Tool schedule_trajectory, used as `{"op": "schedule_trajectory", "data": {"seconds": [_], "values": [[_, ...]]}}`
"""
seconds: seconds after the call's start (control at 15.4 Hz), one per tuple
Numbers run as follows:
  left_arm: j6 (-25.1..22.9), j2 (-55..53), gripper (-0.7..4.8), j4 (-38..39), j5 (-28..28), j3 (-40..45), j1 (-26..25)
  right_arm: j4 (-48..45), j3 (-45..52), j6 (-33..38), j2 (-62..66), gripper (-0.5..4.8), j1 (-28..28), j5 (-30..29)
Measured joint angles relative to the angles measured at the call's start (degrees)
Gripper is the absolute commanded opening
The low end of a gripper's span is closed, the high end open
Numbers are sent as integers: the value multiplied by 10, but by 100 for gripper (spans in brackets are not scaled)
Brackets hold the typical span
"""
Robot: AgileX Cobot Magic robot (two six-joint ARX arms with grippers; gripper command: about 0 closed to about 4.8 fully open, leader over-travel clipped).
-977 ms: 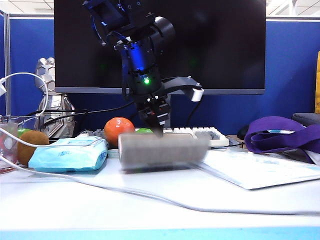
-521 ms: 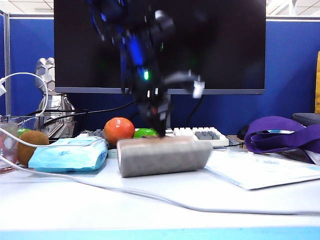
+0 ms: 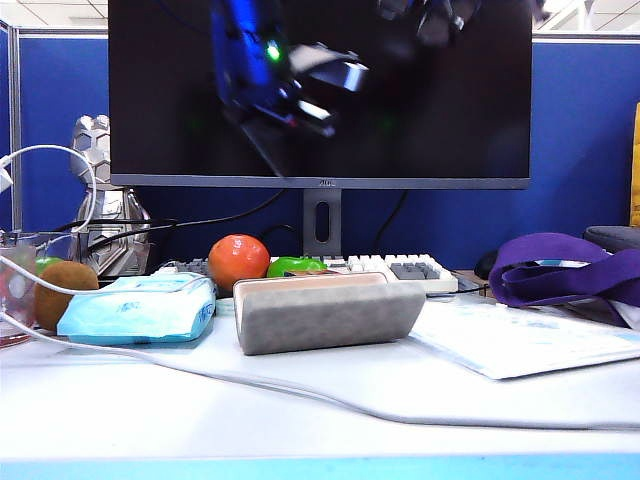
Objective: Pick up the glasses, fold the temples of the glasses, place the glasses into the glasses case, and finally close the glasses case.
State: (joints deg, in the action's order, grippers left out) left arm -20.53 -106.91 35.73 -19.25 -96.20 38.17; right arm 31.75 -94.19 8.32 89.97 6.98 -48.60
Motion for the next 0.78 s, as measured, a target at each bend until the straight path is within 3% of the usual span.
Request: {"op": "schedule_trajectory", "data": {"seconds": [0.2, 0.33, 0.39, 0.59, 0.78], "values": [[64, 19, 48, 54, -11, 0, -28, 8, 0, -51, 27, -1, 23, 12], [104, 24, 47, 87, -11, 0, -56, 38, 0, -135, 56, -1, 56, 35], [115, 25, 17, 95, -9, 0, -67, 53, 0, -165, 64, -1, 68, 52], [125, 26, 16, 95, 4, 0, -81, 132, 0, -332, 99, -1, 103, 151], [125, 26, 16, 90, 25, 0, -83, 163, 1, -411, 137, -1, 135, 178]]}}
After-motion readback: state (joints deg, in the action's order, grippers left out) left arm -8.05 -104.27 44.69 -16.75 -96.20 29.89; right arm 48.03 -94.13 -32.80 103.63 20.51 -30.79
